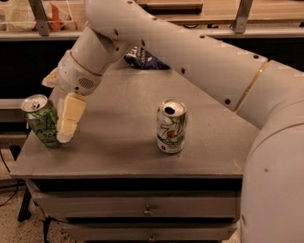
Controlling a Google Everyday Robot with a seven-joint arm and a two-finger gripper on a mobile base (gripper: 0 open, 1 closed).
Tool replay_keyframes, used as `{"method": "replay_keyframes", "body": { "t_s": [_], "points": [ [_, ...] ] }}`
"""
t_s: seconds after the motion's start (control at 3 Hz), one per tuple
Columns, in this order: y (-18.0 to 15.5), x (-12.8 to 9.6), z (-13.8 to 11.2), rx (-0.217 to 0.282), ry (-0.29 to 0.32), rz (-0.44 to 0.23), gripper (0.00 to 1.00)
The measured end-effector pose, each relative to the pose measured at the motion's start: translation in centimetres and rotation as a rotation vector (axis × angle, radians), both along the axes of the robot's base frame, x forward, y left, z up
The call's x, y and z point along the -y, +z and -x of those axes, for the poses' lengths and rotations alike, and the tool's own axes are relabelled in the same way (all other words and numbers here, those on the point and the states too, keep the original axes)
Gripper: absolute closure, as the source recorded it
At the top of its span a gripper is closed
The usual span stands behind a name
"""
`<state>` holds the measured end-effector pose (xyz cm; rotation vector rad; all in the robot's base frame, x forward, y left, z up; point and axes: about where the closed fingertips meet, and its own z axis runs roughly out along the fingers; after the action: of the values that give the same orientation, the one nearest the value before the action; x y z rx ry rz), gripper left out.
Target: Pick green can
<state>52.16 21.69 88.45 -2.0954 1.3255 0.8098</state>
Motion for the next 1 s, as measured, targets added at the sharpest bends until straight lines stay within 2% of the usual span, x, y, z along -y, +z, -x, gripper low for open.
{"method": "replay_keyframes", "body": {
  "t_s": [0.33, 0.67, 1.0],
  "points": [
    [-0.59, -1.23, 0.47, -0.020, 0.028, -0.020, 0.00],
    [-0.76, -1.84, 0.80, -0.026, 0.046, -0.032, 0.18],
    [-0.86, -2.01, 0.92, -0.031, 0.048, -0.037, 0.41]
  ]
}}
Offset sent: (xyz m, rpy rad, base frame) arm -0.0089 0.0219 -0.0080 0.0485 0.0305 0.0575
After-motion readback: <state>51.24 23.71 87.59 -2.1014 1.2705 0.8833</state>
